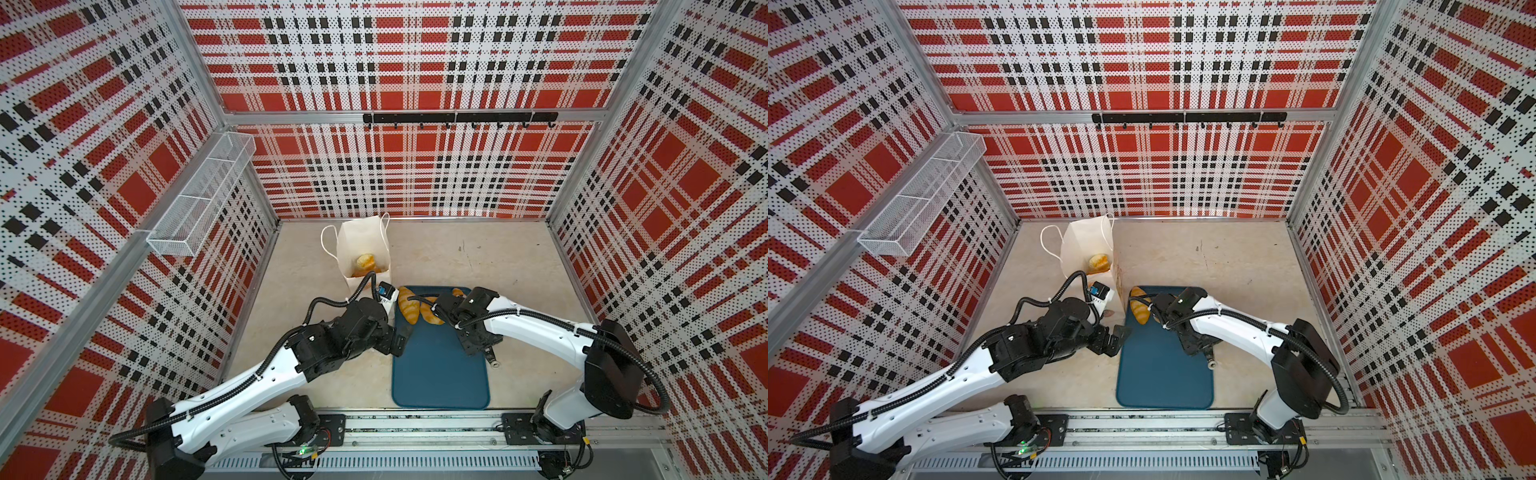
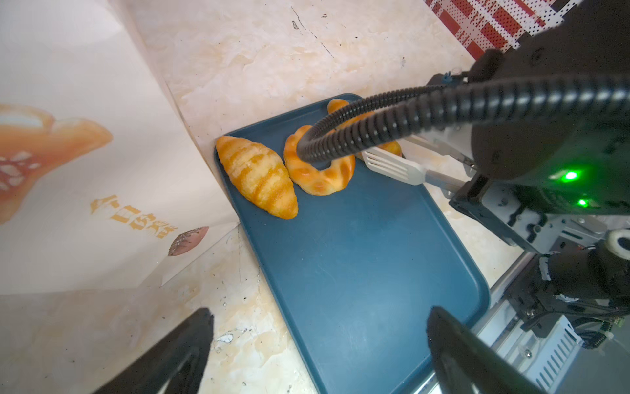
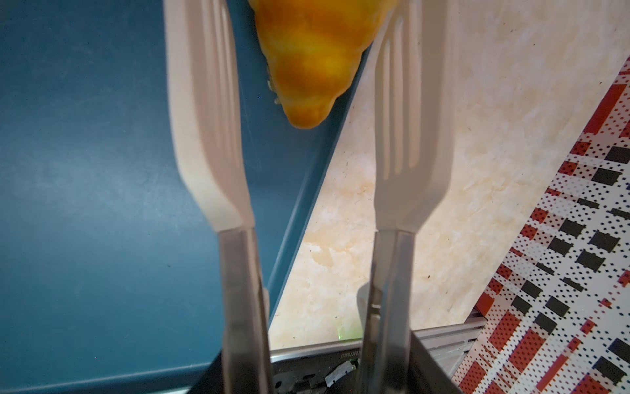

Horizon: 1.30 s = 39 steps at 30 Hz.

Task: Place the fake bread into the paper bag
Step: 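Squeeze the right tongs on the farther croissant and lift it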

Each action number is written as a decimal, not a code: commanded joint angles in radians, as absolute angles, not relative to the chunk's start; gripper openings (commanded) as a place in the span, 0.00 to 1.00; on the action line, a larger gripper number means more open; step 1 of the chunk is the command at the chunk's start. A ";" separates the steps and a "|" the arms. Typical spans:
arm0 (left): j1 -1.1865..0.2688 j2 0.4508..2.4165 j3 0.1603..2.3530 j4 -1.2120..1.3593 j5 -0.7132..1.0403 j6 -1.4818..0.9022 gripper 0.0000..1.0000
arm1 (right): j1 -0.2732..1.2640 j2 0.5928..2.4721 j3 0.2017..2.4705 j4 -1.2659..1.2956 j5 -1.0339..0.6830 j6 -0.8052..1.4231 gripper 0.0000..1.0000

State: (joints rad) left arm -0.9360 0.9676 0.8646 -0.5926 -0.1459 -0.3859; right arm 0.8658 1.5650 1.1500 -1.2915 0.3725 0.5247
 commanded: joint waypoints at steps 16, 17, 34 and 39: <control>-0.922 0.943 0.846 -0.598 -0.150 -0.404 0.99 | 0.839 1.640 1.209 -1.284 0.425 0.457 0.55; -0.922 0.944 0.845 -0.598 -0.152 -0.406 0.99 | 0.838 1.644 1.213 -1.286 0.426 0.456 0.55; -0.913 0.931 0.841 -0.604 -0.155 -0.409 0.99 | 0.826 1.670 1.219 -1.298 0.415 0.417 0.38; -0.913 0.930 0.839 -0.611 -0.158 -0.410 0.99 | 0.827 1.632 1.209 -1.294 0.401 0.428 0.34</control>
